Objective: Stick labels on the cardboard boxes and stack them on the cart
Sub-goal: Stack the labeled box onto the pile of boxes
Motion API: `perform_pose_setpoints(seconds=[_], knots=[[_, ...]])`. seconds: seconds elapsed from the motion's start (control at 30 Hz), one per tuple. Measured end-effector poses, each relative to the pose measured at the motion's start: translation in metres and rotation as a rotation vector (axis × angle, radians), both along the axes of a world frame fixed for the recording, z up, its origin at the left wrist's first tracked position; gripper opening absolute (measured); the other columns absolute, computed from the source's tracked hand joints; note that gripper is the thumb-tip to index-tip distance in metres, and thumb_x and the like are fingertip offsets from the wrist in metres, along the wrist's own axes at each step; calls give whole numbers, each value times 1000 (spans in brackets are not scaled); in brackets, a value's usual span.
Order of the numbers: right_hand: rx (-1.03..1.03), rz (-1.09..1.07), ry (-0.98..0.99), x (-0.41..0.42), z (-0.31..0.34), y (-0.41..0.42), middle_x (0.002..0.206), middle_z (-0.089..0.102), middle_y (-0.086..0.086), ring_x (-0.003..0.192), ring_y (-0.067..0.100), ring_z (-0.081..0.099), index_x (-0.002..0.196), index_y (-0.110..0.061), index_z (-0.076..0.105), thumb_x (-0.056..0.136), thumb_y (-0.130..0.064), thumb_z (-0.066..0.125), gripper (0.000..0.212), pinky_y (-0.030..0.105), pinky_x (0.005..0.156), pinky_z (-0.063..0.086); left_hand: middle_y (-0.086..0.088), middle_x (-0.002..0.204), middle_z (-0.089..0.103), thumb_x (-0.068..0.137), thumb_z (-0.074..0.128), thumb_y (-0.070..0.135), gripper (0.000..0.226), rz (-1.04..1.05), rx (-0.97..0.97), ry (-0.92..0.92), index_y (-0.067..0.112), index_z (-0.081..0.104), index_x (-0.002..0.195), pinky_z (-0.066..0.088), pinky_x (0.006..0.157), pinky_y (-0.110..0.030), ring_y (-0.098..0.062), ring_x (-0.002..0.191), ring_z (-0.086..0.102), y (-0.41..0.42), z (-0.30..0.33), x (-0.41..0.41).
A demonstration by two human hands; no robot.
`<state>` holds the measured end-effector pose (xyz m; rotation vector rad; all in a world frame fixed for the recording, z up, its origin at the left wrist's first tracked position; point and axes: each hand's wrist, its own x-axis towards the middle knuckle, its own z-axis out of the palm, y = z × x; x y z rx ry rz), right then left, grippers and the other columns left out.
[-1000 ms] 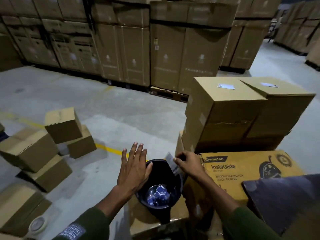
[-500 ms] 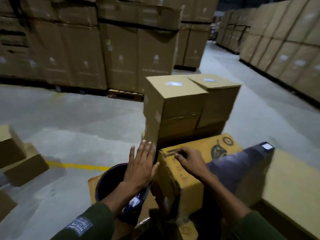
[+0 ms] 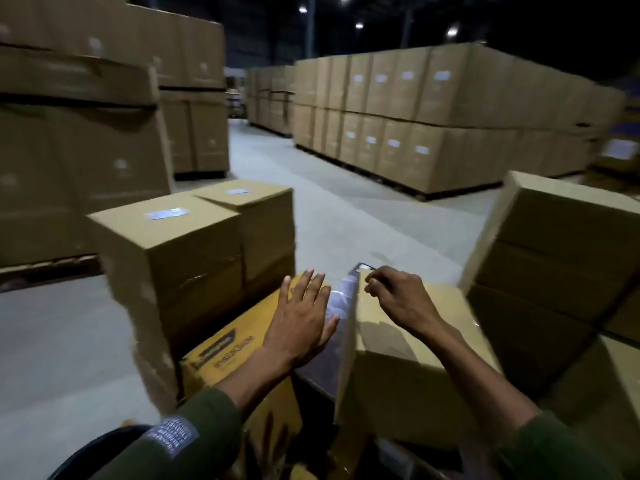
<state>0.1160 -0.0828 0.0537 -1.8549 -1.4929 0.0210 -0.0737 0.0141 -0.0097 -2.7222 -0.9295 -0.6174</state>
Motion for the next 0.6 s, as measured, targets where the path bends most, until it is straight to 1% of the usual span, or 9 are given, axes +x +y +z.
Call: perform_pose_setpoints(seconds=[0.13, 0.17, 0.23, 0.27, 0.37, 0.43, 0.5, 0.53, 0.6], knots=[[-143, -133, -110, 43, -19, -63, 92, 73, 2, 88, 23, 67, 96, -17, 69, 100, -35, 51, 26, 36, 77, 50, -11, 142, 54, 92, 34, 57, 64, -184, -34, 65, 12, 62, 126, 45, 99, -60, -32, 132, 49, -34, -14, 45], [-189, -170, -138, 52, -25, -80, 96, 73, 3, 92, 24, 67, 98, -18, 68, 100, -40, 49, 30, 37, 78, 50, -11, 140, 56, 90, 35, 59, 64, -227, -32, 99, 12, 64, 123, 47, 96, -61, -31, 129, 52, -43, -21, 55], [-310, -238, -166, 66, -40, -112, 113, 71, 1, 108, 23, 64, 112, -21, 67, 99, -51, 44, 40, 38, 87, 49, -12, 134, 60, 87, 38, 62, 67, -257, -45, 197, 12, 67, 119, 50, 90, -62, -31, 124, 58, -55, -34, 68], [-386, -268, -177, 71, -48, -126, 122, 67, 0, 116, 23, 60, 120, -23, 63, 97, -58, 41, 47, 38, 91, 47, -11, 132, 62, 83, 44, 64, 68, -259, -50, 229, 11, 68, 119, 51, 88, -62, -31, 121, 60, -58, -40, 72], [-523, -262, -184, 74, -71, -155, 137, 52, -3, 131, 21, 46, 130, -27, 48, 89, -74, 31, 65, 39, 96, 43, -12, 129, 64, 65, 78, 61, 78, -278, -45, 233, 9, 67, 122, 53, 84, -60, -34, 116, 62, -57, -48, 76], [-552, -232, -145, 70, -80, -162, 155, 32, -2, 145, 19, 27, 144, -23, 37, 86, -80, 32, 81, 47, 110, 37, -12, 130, 63, 55, 87, 57, 85, -304, -18, 225, 11, 66, 123, 56, 82, -56, -34, 115, 63, -50, -48, 74], [-524, -231, -146, 67, -86, -159, 161, 19, 2, 149, 21, 15, 150, -22, 28, 74, -92, 25, 103, 53, 116, 30, -11, 132, 62, 55, 88, 56, 87, -335, -20, 220, 13, 62, 127, 57, 81, -52, -33, 117, 62, -43, -46, 70], [-519, -238, -152, 65, -89, -155, 162, 17, 3, 150, 23, 12, 151, -22, 26, 74, -92, 29, 103, 54, 116, 29, -10, 133, 61, 56, 87, 56, 89, -355, -43, 219, 14, 59, 128, 57, 80, -50, -32, 118, 62, -38, -45, 67], [-530, -244, -176, 61, -92, -145, 163, 12, 4, 151, 25, 6, 153, -22, 21, 82, -75, 50, 93, 54, 118, 27, -9, 135, 60, 56, 87, 56, 91, -391, -83, 226, 15, 54, 131, 58, 78, -46, -31, 119, 61, -26, -47, 62]])
